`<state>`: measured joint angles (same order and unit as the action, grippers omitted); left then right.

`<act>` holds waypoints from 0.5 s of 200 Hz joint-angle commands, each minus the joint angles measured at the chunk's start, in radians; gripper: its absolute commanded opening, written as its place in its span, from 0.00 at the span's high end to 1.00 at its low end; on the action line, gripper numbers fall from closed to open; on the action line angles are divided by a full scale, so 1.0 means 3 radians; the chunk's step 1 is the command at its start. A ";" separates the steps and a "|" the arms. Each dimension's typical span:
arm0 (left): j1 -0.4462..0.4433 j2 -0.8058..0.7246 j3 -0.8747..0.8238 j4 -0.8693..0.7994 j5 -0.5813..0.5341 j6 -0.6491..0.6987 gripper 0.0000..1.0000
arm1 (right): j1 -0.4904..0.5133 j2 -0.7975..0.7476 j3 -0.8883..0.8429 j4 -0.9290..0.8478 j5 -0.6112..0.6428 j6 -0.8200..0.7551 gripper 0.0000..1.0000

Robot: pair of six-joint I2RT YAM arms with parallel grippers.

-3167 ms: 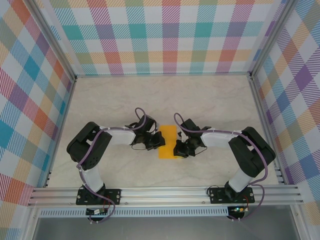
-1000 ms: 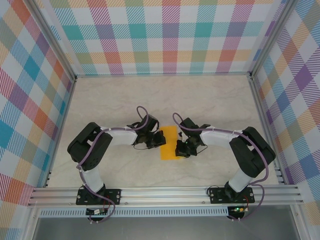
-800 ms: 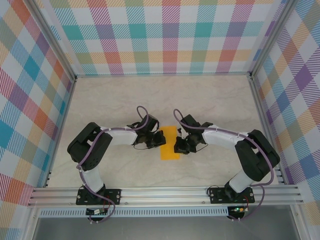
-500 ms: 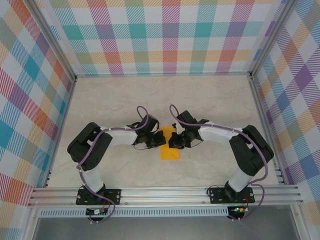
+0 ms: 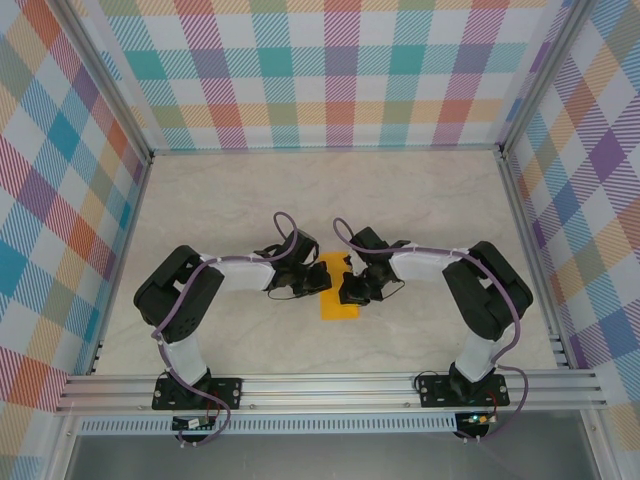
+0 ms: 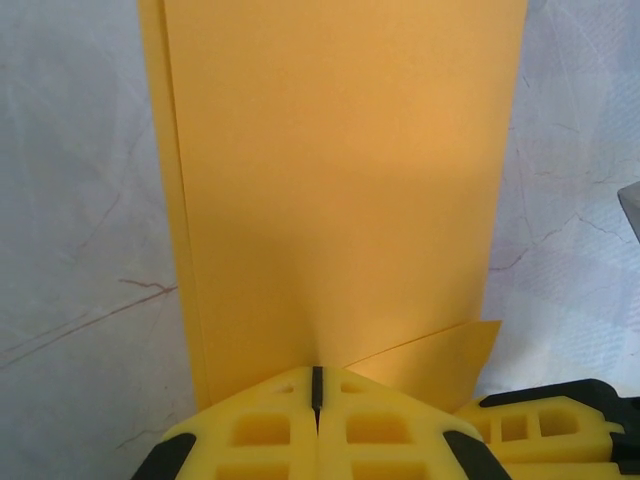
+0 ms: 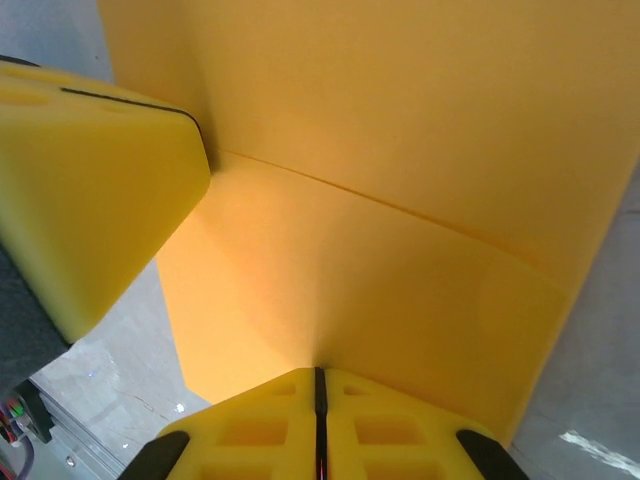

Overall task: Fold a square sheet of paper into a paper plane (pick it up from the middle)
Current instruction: Fold the triangle a second time at the center of the table.

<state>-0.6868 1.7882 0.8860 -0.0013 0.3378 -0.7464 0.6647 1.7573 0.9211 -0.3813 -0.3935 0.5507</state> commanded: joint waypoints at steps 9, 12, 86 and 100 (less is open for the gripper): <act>-0.0006 0.0016 -0.0108 -0.0486 -0.0432 0.0026 0.97 | -0.0002 0.0061 0.0039 -0.0296 0.0081 -0.0176 0.91; -0.0005 0.0017 -0.0113 -0.0491 -0.0440 0.0024 0.97 | -0.0002 0.0059 0.0036 -0.0304 0.0080 -0.0182 0.91; -0.0006 0.0135 -0.0223 -0.0507 -0.0566 -0.0028 0.97 | -0.0004 -0.0203 -0.0318 -0.0338 0.0110 -0.0139 0.91; -0.0006 0.0160 -0.0233 -0.0512 -0.0576 -0.0028 0.98 | -0.0003 -0.0261 -0.0410 -0.0310 0.0116 -0.0105 0.91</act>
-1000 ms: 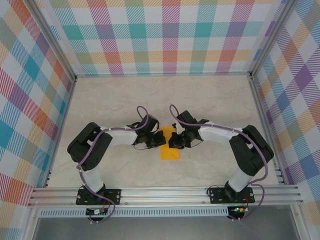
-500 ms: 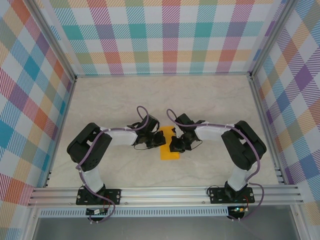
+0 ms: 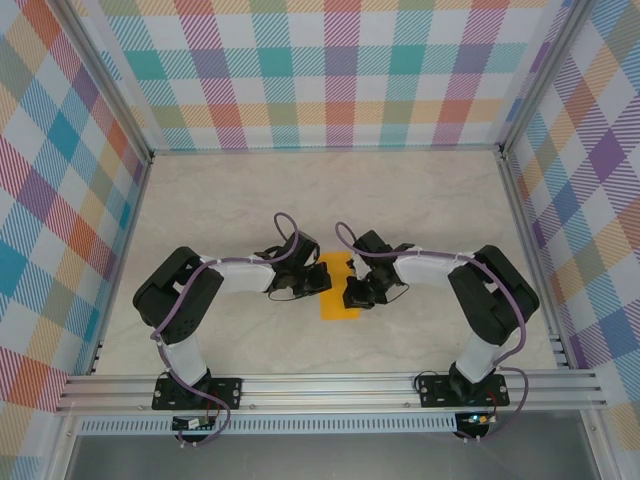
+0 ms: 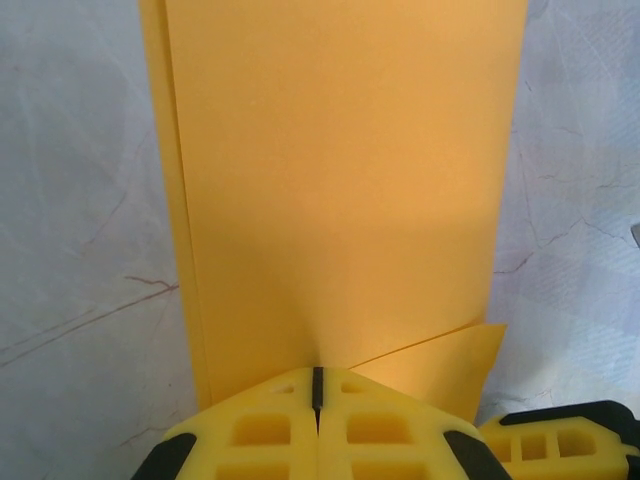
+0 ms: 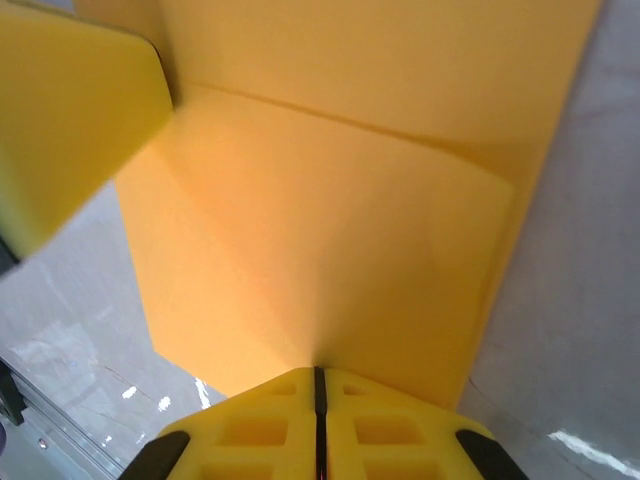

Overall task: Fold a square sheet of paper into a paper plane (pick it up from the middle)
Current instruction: Fold the triangle a second time at the center of the table.

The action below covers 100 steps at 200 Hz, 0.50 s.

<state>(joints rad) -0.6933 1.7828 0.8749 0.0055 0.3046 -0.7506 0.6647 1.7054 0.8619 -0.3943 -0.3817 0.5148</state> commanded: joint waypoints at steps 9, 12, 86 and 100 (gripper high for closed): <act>0.0020 0.0183 -0.0203 -0.0552 -0.0473 -0.0014 0.98 | -0.0002 -0.0124 -0.0266 -0.0253 0.0091 0.0027 0.91; 0.0017 0.0182 -0.0203 -0.0555 -0.0480 -0.0014 0.98 | -0.0002 -0.0134 -0.0285 -0.0252 0.0096 0.0036 0.91; 0.0018 0.0140 -0.0171 -0.0607 -0.0520 0.0013 0.98 | -0.0006 -0.0417 -0.0655 -0.0265 0.0217 0.0177 0.91; 0.0017 0.0137 -0.0165 -0.0592 -0.0500 0.0016 0.98 | -0.0010 -0.0531 -0.0745 -0.0256 0.0236 0.0232 0.91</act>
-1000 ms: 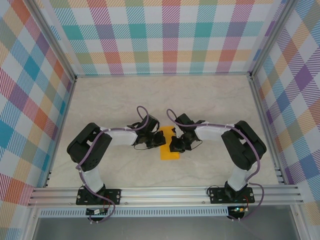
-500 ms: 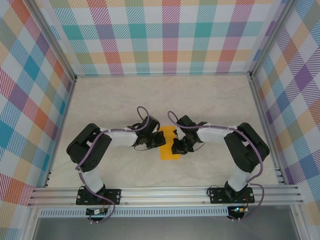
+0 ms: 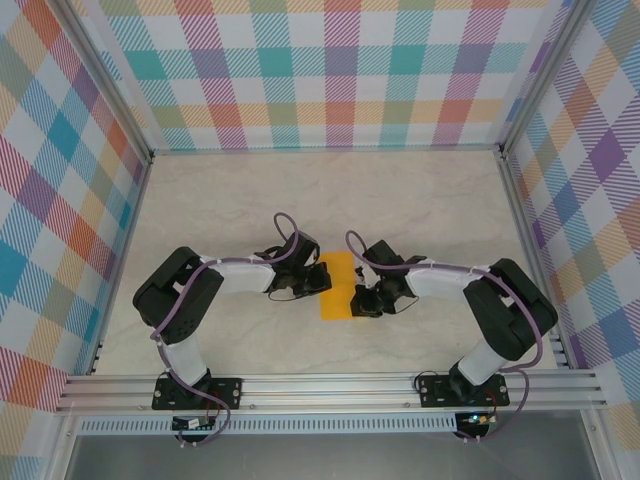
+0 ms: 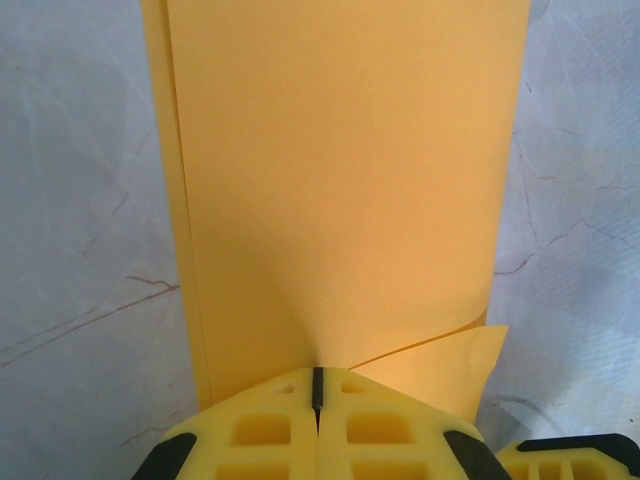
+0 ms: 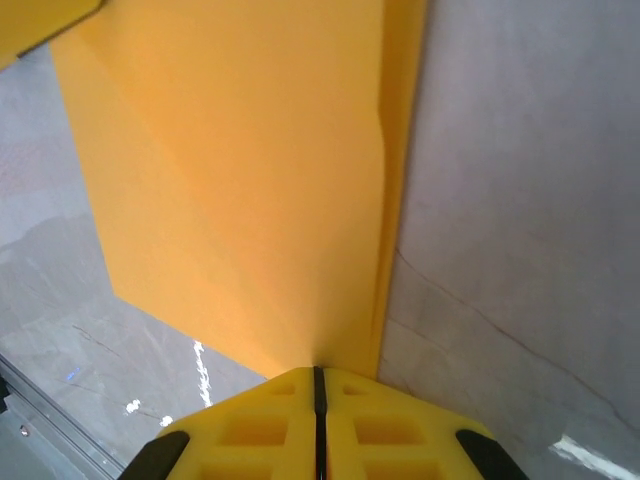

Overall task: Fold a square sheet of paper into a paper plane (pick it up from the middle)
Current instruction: Fold the triangle a second time at the center of the table.

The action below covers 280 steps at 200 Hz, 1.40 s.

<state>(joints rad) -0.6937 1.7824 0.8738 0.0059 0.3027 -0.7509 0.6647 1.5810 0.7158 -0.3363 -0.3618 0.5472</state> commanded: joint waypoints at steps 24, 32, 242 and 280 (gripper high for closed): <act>0.0021 0.0116 -0.0148 -0.0525 -0.0402 0.0040 0.98 | -0.0017 -0.0412 -0.0313 -0.0459 0.0192 0.0231 0.91; 0.0017 0.0104 -0.0149 -0.0492 -0.0355 0.0049 0.98 | -0.0017 -0.0549 -0.0295 -0.0463 0.0203 0.0268 0.91; 0.0016 -0.0915 -0.0555 0.0074 -0.0361 -0.0589 0.44 | -0.0244 0.0305 0.0709 0.0184 -0.0283 -0.0430 0.52; 0.0031 -0.0869 -0.0571 0.0176 -0.0228 -0.0592 0.41 | -0.0302 0.0258 0.0631 0.0134 -0.0257 -0.0665 0.53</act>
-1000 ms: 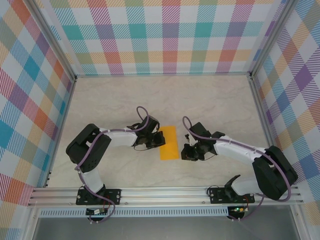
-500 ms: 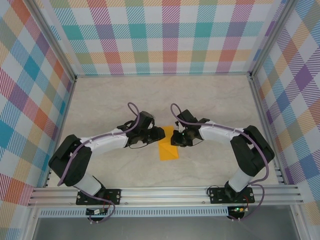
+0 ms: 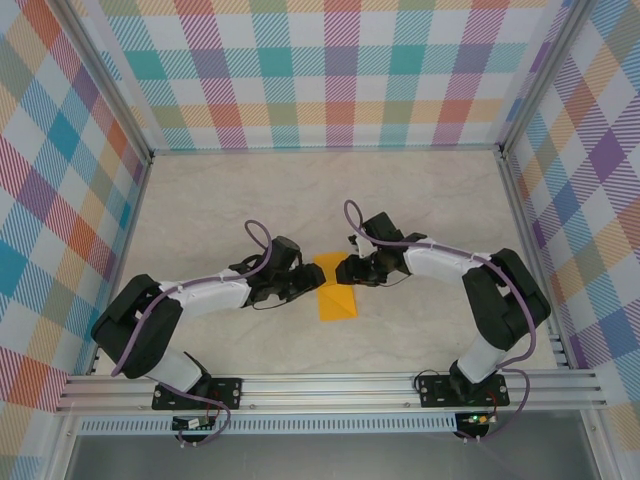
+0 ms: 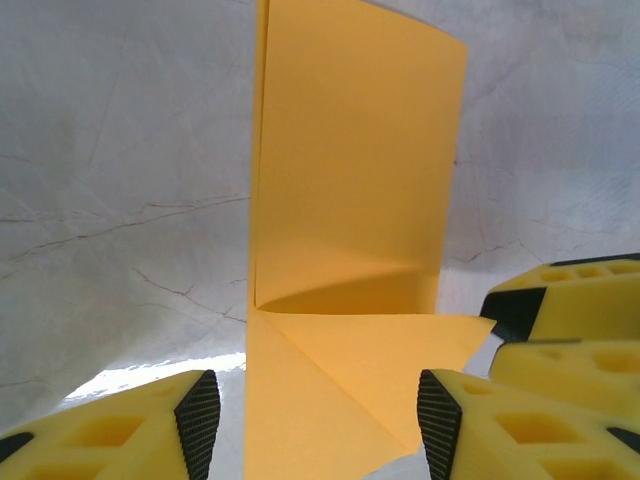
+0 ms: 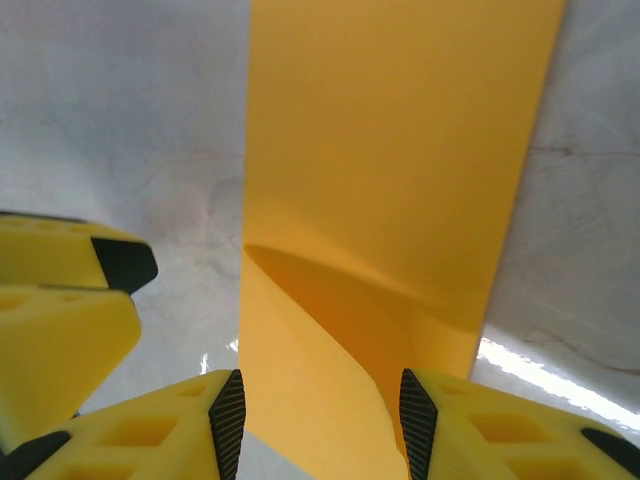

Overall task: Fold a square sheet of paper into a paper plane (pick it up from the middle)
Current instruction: Fold the triangle a second time at the center of the table.

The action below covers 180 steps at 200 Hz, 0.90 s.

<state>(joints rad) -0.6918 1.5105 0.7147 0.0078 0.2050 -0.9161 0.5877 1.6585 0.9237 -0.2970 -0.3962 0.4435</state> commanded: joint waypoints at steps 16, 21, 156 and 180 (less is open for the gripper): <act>0.0026 0.0058 -0.0051 0.0211 0.0123 -0.0048 0.41 | -0.0073 0.0037 -0.0062 -0.0007 -0.0111 -0.0327 0.53; 0.0028 0.0061 -0.0060 0.0228 0.0133 -0.0049 0.41 | -0.0084 0.0052 -0.0062 0.0000 -0.0123 -0.0323 0.53; 0.0010 0.0179 -0.0127 0.0603 0.0452 -0.0060 0.38 | -0.0328 0.0264 -0.0277 0.0490 -0.0555 0.0001 0.89; -0.0009 0.0253 -0.0106 0.0610 0.0461 -0.0062 0.41 | -0.0333 0.0265 -0.0281 0.0494 -0.0543 0.0020 0.89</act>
<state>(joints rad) -0.6914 1.5574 0.6884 0.1638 0.3202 -0.9314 0.4915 1.7264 0.8482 -0.1864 -0.5236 0.4335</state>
